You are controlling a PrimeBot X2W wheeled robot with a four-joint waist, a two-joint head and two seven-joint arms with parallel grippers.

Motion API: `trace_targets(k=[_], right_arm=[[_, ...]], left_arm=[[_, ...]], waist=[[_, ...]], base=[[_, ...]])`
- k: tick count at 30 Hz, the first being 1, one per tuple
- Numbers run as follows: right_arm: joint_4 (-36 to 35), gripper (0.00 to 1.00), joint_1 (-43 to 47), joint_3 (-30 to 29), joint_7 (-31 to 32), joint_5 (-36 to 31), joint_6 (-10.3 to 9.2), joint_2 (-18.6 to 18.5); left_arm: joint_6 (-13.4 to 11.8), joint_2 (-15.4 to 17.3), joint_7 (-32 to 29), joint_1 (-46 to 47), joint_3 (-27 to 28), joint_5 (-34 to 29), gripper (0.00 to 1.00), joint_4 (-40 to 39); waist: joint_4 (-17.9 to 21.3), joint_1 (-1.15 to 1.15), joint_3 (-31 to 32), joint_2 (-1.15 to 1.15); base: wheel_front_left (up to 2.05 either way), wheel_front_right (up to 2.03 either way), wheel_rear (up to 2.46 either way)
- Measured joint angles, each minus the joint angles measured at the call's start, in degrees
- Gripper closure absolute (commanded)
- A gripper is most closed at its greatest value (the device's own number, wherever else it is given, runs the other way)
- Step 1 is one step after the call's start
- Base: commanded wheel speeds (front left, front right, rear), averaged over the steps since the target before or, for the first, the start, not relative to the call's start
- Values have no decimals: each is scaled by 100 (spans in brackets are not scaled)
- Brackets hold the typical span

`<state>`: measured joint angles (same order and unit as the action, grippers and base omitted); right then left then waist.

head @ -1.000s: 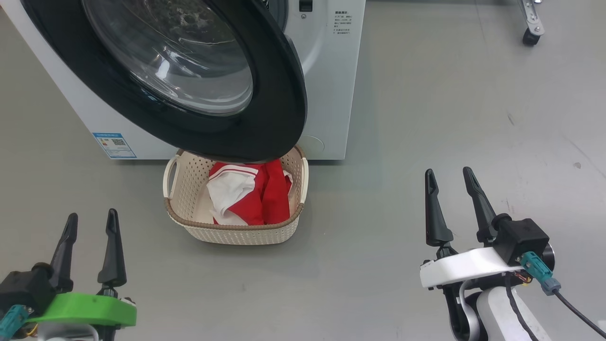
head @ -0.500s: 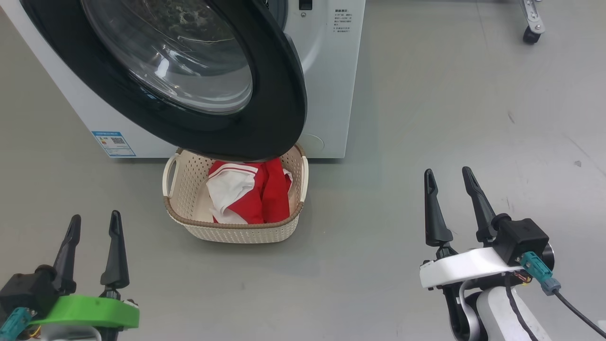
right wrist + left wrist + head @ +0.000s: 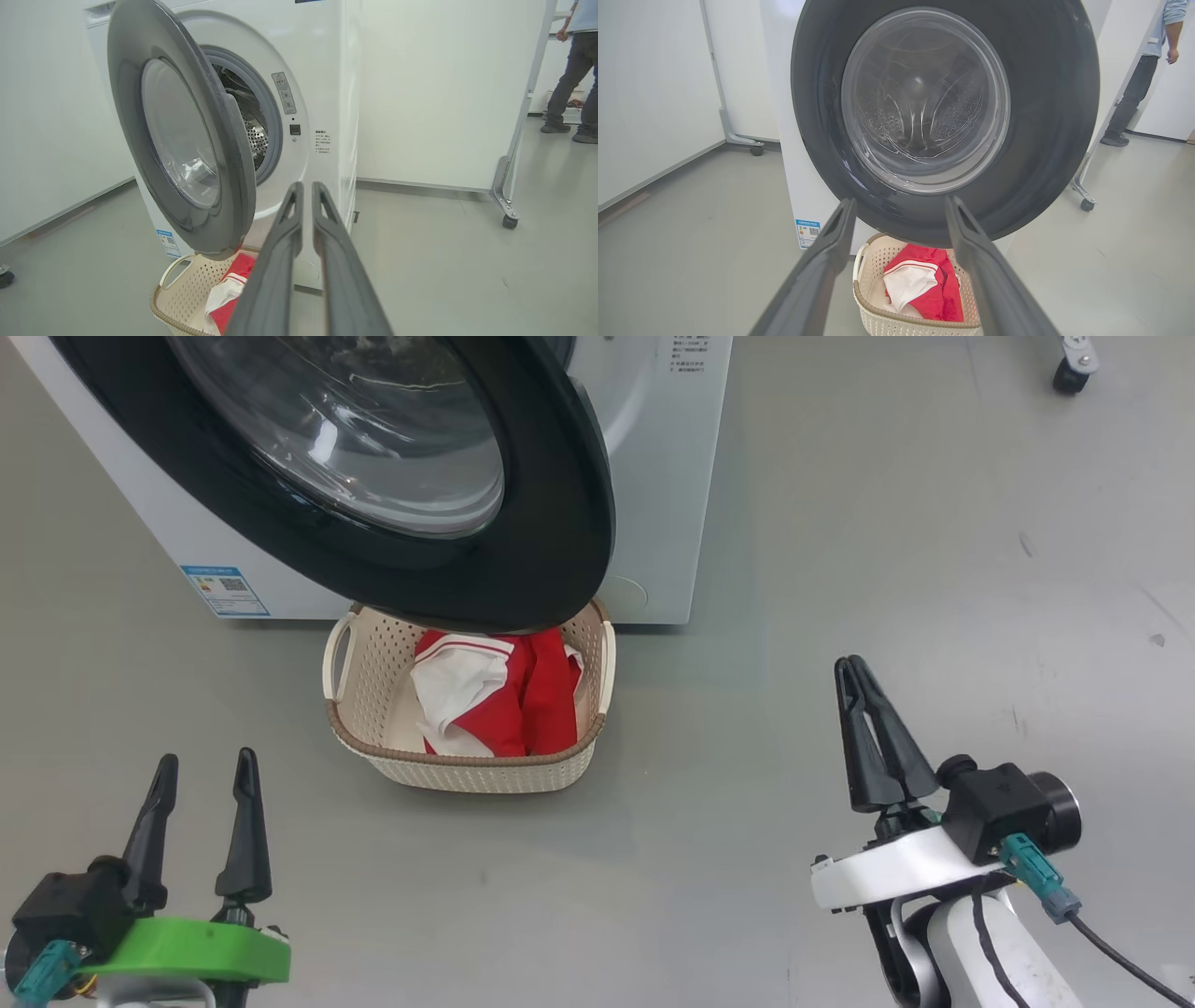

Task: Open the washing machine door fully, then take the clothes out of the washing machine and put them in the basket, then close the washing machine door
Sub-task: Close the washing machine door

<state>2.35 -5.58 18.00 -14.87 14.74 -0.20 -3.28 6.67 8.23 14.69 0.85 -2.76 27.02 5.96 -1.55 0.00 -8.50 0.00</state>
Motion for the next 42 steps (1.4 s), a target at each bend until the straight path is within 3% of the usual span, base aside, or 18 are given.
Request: trace_targets(k=[14, 27, 42], right_arm=[[203, 100, -752, 710, 0, -578, 513, -260], [779, 100, -2056, 972, 96, -827, 625, -354], [1422, 100, -3422, 816, 252, -836, 671, -535]], left_arm=[[23, -90, 0, 210, -147, -14, 0, -98], [26, -198, 0, 710, -498, -4, 0, -254], [27, -337, 0, 1312, -712, 243, 0, -275]], waist=[[-238, 0, -525, 0], [-702, 0, -1186, 0], [-1307, 0, -2077, 0]], base=[[0, 0, 0], [0, 0, 0], [0, 0, 0]])
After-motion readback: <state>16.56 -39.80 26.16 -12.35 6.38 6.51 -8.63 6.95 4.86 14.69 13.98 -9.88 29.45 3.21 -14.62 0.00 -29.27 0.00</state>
